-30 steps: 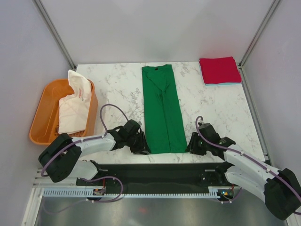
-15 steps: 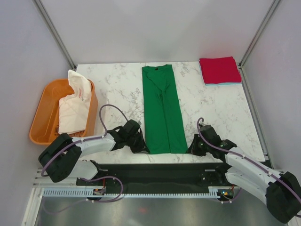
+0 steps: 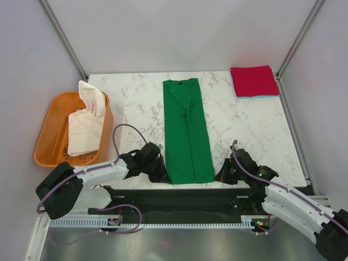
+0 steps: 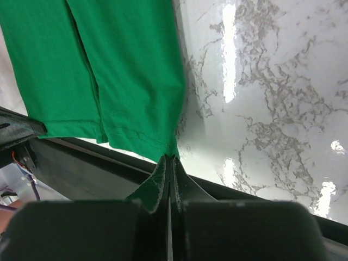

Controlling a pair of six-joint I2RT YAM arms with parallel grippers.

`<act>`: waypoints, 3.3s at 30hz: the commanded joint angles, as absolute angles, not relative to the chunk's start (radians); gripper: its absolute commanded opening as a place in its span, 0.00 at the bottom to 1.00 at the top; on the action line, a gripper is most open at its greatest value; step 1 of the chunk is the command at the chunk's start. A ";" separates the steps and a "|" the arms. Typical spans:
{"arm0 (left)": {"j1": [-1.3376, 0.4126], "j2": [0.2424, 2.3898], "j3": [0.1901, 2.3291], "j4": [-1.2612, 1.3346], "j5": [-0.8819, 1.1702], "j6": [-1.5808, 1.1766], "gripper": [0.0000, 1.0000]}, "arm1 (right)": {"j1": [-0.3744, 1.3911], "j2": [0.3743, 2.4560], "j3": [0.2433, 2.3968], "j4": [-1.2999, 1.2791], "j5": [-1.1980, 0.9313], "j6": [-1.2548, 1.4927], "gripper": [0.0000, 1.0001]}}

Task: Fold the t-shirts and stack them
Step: Fold the tshirt

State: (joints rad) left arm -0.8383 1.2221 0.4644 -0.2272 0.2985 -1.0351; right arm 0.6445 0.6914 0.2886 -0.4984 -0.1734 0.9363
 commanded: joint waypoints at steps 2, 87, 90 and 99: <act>-0.842 1.235 0.515 -0.245 0.333 -1.069 0.02 | 0.652 0.721 0.336 -0.514 -0.132 0.937 0.00; -0.307 1.885 1.293 -0.391 0.446 -0.600 0.49 | 0.216 1.994 1.430 -0.508 -0.454 0.138 0.56; -0.314 1.899 1.286 -0.384 0.443 -0.589 0.49 | 0.212 1.999 1.408 -0.506 -0.468 0.124 0.56; -0.337 1.927 1.233 -0.379 0.400 -0.581 0.50 | 0.204 1.997 1.344 -0.474 -0.495 0.114 0.51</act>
